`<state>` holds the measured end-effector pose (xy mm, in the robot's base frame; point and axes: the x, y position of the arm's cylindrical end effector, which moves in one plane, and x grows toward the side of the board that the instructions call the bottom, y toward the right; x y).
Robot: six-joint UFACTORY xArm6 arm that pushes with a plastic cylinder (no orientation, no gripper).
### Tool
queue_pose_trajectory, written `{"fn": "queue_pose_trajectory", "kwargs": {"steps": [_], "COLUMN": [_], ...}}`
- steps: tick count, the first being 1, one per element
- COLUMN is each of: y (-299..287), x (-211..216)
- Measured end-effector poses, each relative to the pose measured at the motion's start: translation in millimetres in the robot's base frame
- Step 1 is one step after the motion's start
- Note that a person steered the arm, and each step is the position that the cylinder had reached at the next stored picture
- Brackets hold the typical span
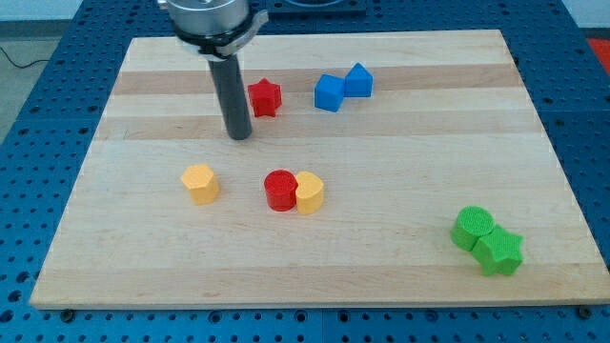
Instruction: Move the red star vertical above red circle
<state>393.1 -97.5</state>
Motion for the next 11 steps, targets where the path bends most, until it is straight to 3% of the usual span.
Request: {"fn": "queue_pose_trajectory", "kwargs": {"steps": [2, 3, 5, 6, 8, 9, 11], "y": [-6.7, -7.8, -17.4, 1.0, 7.0, 7.0, 22.2], "x": [-82.5, -95.7, -37.6, -34.2, -92.8, -102.5, -55.1]}}
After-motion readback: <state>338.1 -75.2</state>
